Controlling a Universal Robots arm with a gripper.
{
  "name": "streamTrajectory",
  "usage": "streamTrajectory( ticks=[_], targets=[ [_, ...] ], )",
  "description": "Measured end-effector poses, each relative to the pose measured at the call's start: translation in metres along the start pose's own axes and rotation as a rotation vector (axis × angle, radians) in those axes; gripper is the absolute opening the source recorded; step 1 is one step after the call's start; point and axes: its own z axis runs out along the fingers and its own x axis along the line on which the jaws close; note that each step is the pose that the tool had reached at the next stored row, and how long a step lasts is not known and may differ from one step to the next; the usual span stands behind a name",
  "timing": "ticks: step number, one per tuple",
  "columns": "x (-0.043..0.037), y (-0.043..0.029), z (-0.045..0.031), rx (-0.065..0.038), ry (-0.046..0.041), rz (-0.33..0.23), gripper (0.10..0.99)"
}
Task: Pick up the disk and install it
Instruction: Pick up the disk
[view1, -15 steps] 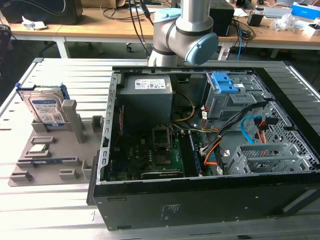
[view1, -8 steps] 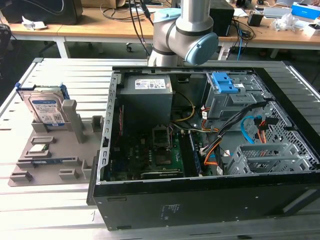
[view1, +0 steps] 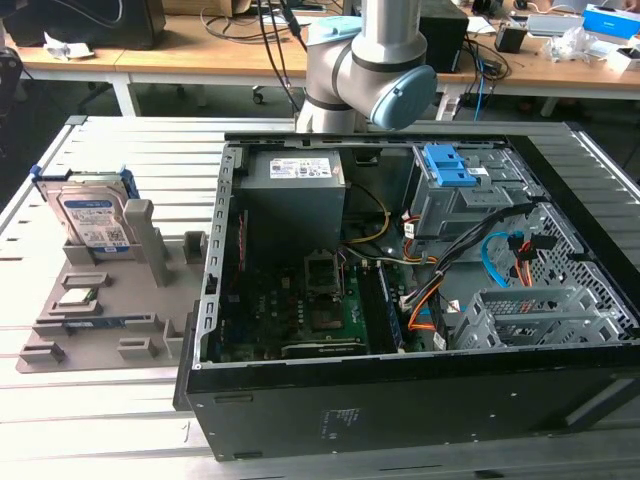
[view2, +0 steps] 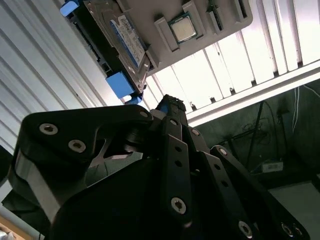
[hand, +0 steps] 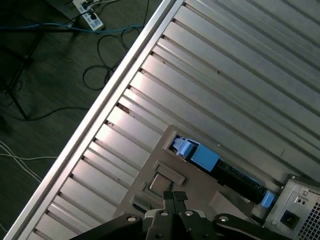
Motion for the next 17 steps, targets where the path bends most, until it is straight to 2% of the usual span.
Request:
streamTrajectory(
  ticks=[8, 17],
  targets=[
    [0.0, 0.0, 0.0, -0.002, 0.0034, -0.074, 0.106],
    [0.0, 0.0, 0.0, -0.005, 0.0094, -0.208, 0.106]
  ],
)
